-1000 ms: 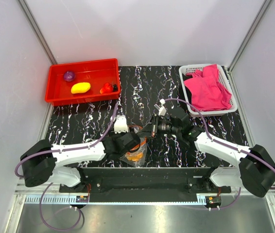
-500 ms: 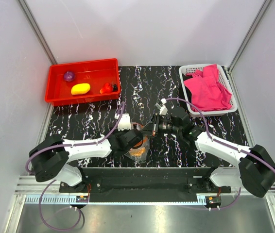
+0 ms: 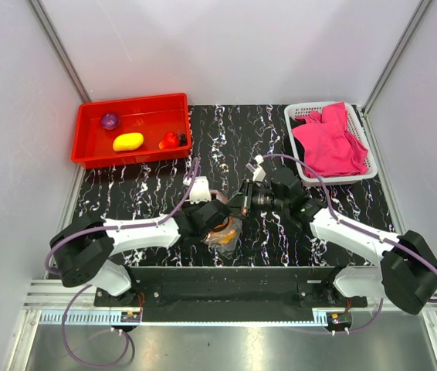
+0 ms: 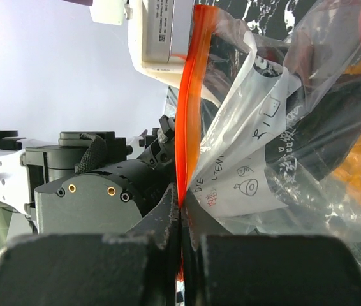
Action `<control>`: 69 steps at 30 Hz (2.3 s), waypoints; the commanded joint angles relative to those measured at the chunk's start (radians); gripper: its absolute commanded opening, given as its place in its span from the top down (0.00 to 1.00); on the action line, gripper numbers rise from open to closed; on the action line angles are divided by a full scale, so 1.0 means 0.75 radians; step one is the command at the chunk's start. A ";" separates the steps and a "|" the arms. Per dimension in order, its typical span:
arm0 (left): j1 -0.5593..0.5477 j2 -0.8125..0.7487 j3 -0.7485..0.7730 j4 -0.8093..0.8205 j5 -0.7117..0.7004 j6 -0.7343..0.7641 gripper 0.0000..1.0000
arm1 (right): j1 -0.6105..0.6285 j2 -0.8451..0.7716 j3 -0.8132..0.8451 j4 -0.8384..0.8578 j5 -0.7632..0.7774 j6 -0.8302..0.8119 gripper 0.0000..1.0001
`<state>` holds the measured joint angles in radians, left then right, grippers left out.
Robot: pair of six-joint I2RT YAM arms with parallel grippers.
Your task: Open the zip-top bag and remove the fake food
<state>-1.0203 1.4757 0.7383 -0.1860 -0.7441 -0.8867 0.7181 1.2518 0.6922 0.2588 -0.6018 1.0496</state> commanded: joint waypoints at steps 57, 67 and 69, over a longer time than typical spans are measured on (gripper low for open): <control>0.096 0.143 -0.060 0.138 0.702 0.016 0.66 | 0.008 -0.031 0.073 -0.108 -0.067 -0.129 1.00; 0.082 -0.135 0.057 -0.055 0.630 0.176 0.91 | 0.006 -0.045 0.112 -0.249 0.021 -0.260 1.00; 0.078 -0.200 0.063 -0.081 0.620 0.192 1.00 | 0.006 -0.072 0.132 -0.339 0.074 -0.338 1.00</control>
<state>-0.9512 1.4300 0.7334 -0.1871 -0.2512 -0.8108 0.7181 1.2354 0.7349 0.0898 -0.6106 0.9089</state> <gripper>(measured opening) 0.277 0.009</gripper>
